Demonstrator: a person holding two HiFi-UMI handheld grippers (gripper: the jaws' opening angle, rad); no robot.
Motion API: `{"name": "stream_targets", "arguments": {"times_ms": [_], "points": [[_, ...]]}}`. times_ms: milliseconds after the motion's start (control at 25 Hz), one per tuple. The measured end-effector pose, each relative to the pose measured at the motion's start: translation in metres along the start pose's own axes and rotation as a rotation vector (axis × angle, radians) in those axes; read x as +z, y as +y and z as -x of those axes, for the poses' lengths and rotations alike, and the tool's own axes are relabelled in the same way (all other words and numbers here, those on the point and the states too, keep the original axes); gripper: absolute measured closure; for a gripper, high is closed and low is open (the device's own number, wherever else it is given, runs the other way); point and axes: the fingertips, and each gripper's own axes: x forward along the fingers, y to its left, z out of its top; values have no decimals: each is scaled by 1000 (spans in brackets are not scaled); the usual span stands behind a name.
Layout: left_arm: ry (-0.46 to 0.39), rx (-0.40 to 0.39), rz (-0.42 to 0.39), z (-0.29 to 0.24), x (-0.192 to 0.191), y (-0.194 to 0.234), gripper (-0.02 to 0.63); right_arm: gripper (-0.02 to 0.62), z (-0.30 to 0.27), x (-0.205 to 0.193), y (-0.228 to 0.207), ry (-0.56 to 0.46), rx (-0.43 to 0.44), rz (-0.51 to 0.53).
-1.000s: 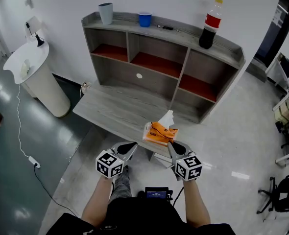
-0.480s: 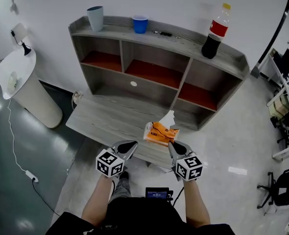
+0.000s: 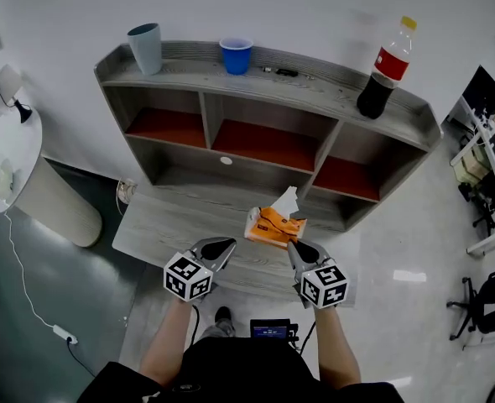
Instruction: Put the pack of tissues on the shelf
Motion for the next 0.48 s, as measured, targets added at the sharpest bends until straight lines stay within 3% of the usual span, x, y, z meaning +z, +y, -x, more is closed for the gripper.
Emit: {"name": "stream_targets", "arguments": {"times_ms": [480], "points": [[5, -75, -27, -8, 27, 79, 603, 589, -69, 25, 4, -15, -75, -20]]}}
